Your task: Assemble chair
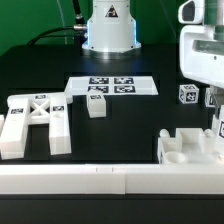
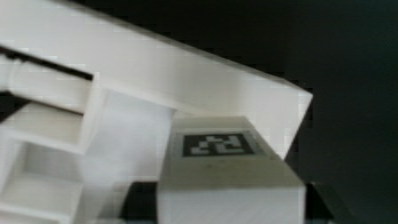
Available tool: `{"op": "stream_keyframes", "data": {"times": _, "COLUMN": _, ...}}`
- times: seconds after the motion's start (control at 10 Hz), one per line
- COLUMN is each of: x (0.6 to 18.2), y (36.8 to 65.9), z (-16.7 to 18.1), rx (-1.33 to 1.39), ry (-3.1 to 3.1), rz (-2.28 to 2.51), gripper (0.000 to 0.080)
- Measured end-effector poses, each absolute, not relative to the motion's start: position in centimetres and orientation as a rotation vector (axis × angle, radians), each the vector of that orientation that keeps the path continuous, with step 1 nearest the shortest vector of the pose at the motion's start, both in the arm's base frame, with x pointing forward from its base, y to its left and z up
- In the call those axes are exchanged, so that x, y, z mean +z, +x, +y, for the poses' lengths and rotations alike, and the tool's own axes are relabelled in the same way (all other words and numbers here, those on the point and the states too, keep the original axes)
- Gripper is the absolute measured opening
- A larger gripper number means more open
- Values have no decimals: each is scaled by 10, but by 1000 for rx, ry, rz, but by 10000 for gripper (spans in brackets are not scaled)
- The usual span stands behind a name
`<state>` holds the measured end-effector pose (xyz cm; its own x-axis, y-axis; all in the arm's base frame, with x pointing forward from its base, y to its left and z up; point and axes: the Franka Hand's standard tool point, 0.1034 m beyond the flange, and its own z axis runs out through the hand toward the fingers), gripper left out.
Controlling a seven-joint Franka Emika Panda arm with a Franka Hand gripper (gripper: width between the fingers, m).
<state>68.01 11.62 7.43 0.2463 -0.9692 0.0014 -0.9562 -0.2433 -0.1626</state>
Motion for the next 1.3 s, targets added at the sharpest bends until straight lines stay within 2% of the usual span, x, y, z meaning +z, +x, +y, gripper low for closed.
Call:
{"op": "stream_keyframes", "data": {"times": 0.5, "x": 74, "y": 681, "z": 117, "rx": -119, "ry": -2179, "rz": 2042, "gripper": 293}}
{"op": "stream_keyframes", "data": {"times": 0.6, "x": 74, "y": 679, "z": 117, "rx": -106, "ry": -2228, "rz": 2008, "gripper": 504}}
{"op": "stream_keyframes", "data": {"times": 0.7, "x": 76, "y": 677, "z": 118, "rx": -83, "ry": -2289, "rz": 1962, "gripper": 504}}
{"op": "stream_keyframes", "data": {"times": 0.8, "x": 76, "y": 678, "z": 118, "rx": -93, "ry": -2358, "rz": 1878, "gripper": 624}}
{"op": "stream_keyframes", "data": {"times": 1.3, "x": 75, "y": 678, "z": 117, "rx": -128, "ry": -2684, "rz": 1405, "gripper": 649}}
